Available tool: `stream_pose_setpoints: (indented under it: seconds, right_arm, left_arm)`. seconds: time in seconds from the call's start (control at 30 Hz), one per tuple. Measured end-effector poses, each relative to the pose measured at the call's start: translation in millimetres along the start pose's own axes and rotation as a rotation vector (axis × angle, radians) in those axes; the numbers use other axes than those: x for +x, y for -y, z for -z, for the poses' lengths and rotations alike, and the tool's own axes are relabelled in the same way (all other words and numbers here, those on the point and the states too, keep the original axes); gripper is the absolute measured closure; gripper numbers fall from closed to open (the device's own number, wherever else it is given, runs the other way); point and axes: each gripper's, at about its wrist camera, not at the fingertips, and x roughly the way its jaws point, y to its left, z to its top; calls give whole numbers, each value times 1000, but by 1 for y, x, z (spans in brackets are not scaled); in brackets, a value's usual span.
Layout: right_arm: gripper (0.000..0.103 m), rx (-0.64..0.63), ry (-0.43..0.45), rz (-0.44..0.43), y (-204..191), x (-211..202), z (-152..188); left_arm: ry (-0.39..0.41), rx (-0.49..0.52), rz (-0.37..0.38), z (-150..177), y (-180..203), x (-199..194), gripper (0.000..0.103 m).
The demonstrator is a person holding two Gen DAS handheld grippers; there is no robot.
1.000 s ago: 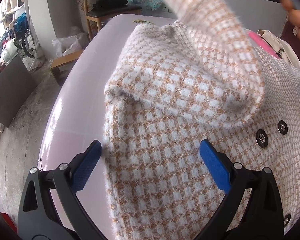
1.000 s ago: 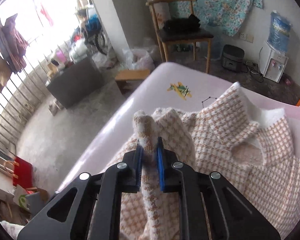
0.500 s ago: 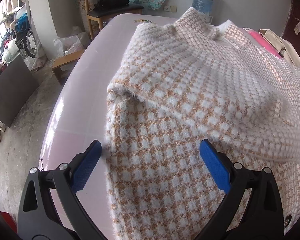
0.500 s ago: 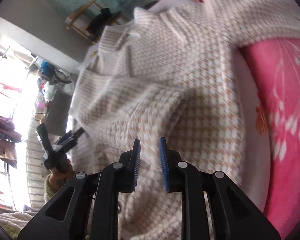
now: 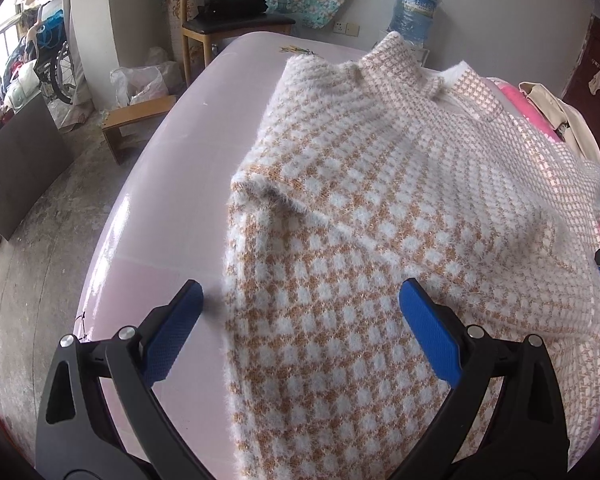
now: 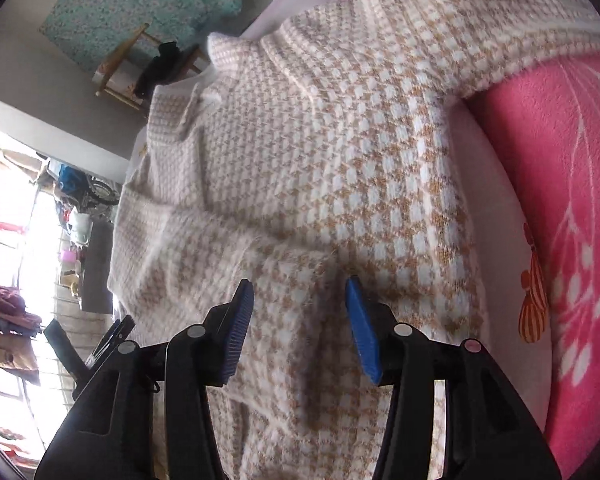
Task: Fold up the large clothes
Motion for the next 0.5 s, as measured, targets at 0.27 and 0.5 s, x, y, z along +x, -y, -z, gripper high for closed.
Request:
stream_pose_setpoints:
  seconds: [0.27,0.5]
  right_arm:
    - [56,87,-114,-152,9,17,18]
    - [86,12,-73,-104,-19,21,25]
  left_arm:
    - [-7,16,-17,-1,2,1,8]
    - [-6,16,-16,0,2,1,8]
